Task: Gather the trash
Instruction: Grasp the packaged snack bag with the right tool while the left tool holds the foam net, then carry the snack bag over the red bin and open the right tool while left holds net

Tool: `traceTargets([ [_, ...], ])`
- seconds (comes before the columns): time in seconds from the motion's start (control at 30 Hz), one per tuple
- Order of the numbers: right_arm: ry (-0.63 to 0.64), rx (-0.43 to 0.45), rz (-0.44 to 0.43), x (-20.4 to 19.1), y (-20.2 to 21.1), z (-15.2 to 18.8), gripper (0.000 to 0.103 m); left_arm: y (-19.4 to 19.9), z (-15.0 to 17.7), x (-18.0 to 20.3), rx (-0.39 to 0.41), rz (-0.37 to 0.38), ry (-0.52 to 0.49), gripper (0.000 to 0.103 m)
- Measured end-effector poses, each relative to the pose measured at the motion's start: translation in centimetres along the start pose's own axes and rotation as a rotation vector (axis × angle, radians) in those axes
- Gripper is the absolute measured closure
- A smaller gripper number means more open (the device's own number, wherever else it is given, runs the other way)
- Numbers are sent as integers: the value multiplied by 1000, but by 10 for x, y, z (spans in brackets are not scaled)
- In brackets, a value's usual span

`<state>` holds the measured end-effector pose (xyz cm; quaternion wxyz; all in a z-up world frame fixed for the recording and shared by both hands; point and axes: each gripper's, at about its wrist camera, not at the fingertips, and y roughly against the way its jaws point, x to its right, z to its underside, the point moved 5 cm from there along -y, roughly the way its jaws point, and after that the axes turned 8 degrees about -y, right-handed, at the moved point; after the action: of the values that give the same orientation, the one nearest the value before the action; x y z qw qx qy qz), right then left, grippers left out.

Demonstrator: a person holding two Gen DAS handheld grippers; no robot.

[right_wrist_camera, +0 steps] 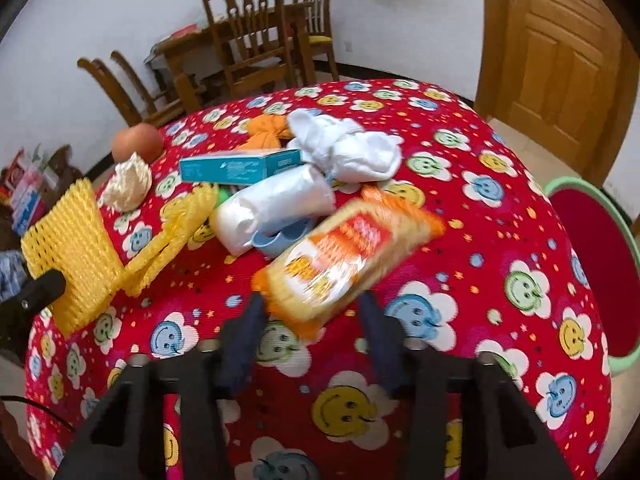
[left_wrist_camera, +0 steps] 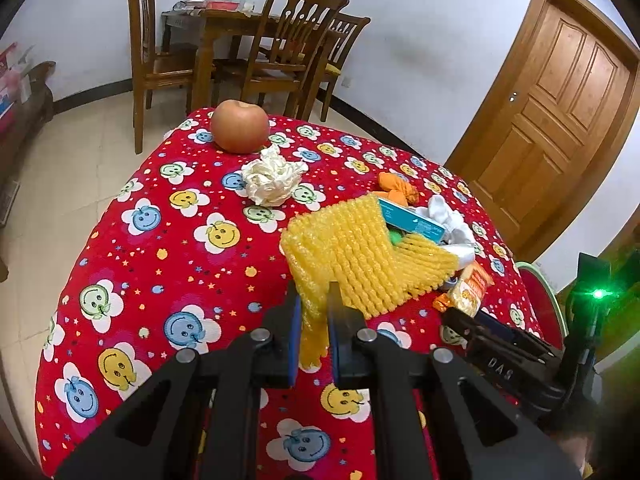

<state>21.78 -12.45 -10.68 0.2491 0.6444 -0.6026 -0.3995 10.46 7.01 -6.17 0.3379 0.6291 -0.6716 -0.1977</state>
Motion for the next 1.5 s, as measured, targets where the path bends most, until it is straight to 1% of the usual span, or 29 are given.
traceTargets([
  [0.03, -11, -3, -10, 3, 1, 0, 67, 1, 0, 2, 3, 2, -4, 93],
  [0.07, -24, -7, -22, 7, 3, 0, 70, 3, 0, 4, 5, 5, -9, 93],
  [0.13, -37, -5, -21, 14, 8, 2, 72, 5, 0, 7, 9, 9, -17, 93],
  [0.2, -56, 1, 0, 24, 12, 4, 72, 7, -1, 8, 14, 10, -22, 93],
  [0.23, -75, 2, 9, 31, 14, 4, 74, 7, -1, 9, 16, 9, -23, 93],
  [0.3, -107, 6, 20, 41, 19, 4, 73, 7, -1, 9, 15, 10, -20, 93],
  [0.4, -142, 22, 60, 56, 26, 2, 71, 6, -2, 8, 13, 8, -13, 92],
  [0.43, -154, 23, 57, 59, 27, 1, 71, 5, -2, 8, 13, 6, -10, 93],
  [0.5, -177, 31, 34, 62, 33, -1, 66, 5, -2, 6, 13, 6, -4, 93],
  [0.57, -178, 48, 12, 60, 39, -4, 54, 5, -2, 5, 13, 6, 2, 93],
  [0.63, -160, 61, 4, 55, 42, -7, 46, 4, -2, 6, 13, 6, 2, 93],
  [0.73, -125, 57, 16, 44, 33, -13, 46, 4, -2, 8, 15, 8, -3, 93],
  [0.93, -118, 16, 42, 40, 5, -14, 46, 8, -4, 12, 28, 19, -15, 93],
  [0.97, -110, 25, 46, 40, 5, -13, 48, 9, -4, 13, 31, 23, -18, 93],
  [1.07, -107, 28, 43, 42, 7, -12, 60, 12, -5, 18, 40, 33, -27, 93],
  [1.1, -111, 28, 38, 44, 8, -11, 61, 13, -5, 20, 42, 37, -31, 93],
  [1.23, -135, 37, 8, 51, 19, -7, 62, 18, -8, 30, 56, 53, -46, 93],
  [1.5, -175, 100, -34, 68, 60, 5, 63, 28, -14, 63, 78, 98, -102, 93],
])
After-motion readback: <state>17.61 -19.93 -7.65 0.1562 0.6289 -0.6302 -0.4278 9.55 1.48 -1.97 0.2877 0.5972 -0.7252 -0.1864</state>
